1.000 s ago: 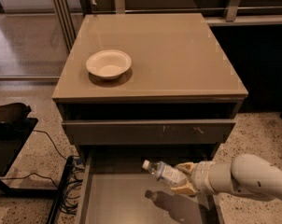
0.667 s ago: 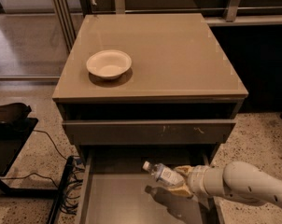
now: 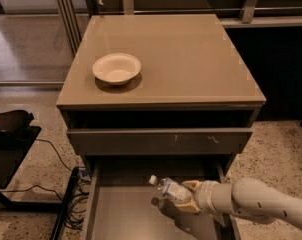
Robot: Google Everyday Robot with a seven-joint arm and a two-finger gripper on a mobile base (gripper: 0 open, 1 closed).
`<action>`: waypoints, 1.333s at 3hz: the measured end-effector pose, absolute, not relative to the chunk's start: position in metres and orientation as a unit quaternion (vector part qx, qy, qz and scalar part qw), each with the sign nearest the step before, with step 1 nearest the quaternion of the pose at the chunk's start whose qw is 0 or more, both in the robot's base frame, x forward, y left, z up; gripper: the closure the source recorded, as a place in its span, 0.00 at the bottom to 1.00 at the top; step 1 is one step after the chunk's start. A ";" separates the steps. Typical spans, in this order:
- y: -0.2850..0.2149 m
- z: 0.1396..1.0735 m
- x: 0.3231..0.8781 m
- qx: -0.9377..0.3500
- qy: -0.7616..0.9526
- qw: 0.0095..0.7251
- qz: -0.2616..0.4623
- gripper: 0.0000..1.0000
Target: Place blue plastic bottle into middle drawer
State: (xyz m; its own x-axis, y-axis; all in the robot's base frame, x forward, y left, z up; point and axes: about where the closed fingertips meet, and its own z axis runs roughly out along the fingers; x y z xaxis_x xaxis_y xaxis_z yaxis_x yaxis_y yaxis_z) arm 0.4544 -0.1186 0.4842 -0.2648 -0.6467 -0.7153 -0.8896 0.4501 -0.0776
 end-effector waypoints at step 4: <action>-0.109 0.393 0.466 -0.464 0.791 0.355 0.183 0.84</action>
Offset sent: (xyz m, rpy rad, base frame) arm 0.0158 0.0052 -0.0787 0.0537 -0.0084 -0.0762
